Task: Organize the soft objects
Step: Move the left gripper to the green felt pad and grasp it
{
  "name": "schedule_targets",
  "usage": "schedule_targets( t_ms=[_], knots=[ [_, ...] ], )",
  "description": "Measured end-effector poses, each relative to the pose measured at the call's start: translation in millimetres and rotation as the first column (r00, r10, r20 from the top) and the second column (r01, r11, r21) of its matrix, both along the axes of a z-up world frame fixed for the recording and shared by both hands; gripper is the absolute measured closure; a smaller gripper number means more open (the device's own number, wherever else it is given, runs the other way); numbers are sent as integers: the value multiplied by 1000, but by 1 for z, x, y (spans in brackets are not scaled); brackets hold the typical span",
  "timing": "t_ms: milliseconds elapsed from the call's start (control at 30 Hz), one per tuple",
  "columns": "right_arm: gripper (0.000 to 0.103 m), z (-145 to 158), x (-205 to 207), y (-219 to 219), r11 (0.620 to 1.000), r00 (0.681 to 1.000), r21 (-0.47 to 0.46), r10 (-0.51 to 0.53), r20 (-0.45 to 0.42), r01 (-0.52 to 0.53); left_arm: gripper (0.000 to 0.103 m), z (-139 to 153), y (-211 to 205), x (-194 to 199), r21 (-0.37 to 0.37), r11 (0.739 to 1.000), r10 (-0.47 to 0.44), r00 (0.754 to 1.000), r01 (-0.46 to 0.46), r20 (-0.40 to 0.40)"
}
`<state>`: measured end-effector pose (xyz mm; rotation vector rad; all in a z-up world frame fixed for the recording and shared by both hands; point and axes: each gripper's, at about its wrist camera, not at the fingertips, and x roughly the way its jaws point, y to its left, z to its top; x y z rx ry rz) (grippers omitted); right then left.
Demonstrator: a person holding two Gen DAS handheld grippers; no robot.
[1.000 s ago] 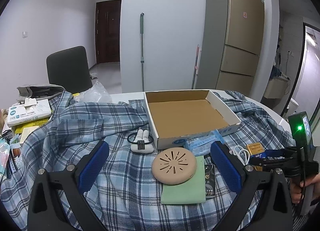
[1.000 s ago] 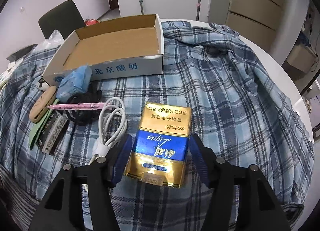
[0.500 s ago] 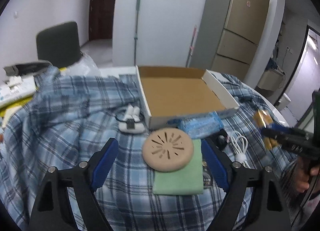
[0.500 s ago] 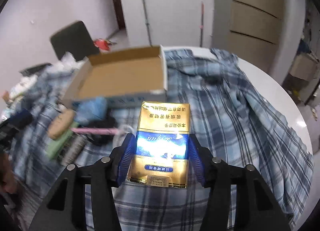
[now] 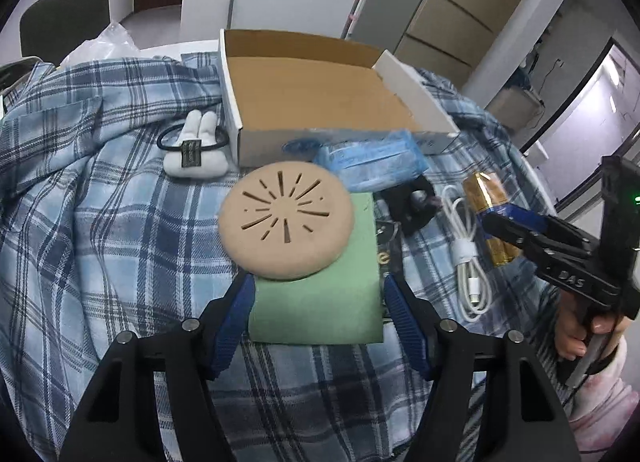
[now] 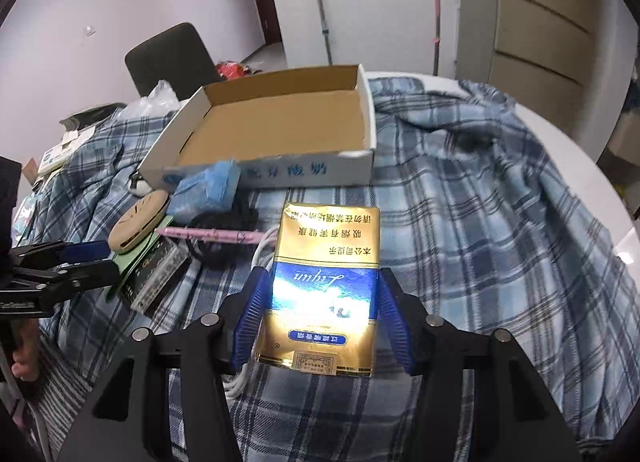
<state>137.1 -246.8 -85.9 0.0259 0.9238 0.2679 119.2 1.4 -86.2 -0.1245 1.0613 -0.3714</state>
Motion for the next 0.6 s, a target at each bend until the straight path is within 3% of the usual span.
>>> schedule_targets(
  t_ms=[133, 400, 467, 600],
  knots=[
    [49, 1, -4, 0, 1000, 1000, 5, 13, 14, -13, 18, -8, -3, 4, 34, 999, 6, 1000, -5, -18],
    [49, 0, -4, 3, 1000, 1000, -1, 30, 8, -29, 18, -11, -1, 6, 0, 1000, -13, 999, 13, -35],
    [49, -1, -4, 3, 1000, 1000, 1, 29, 5, -29, 27, -10, -2, 5, 5, 1000, -12, 999, 13, -32],
    [49, -2, -3, 3, 1000, 1000, 0, 26, 1, -26, 27, -7, -3, 3, 3, 1000, -21, 1000, 21, -20]
  ],
)
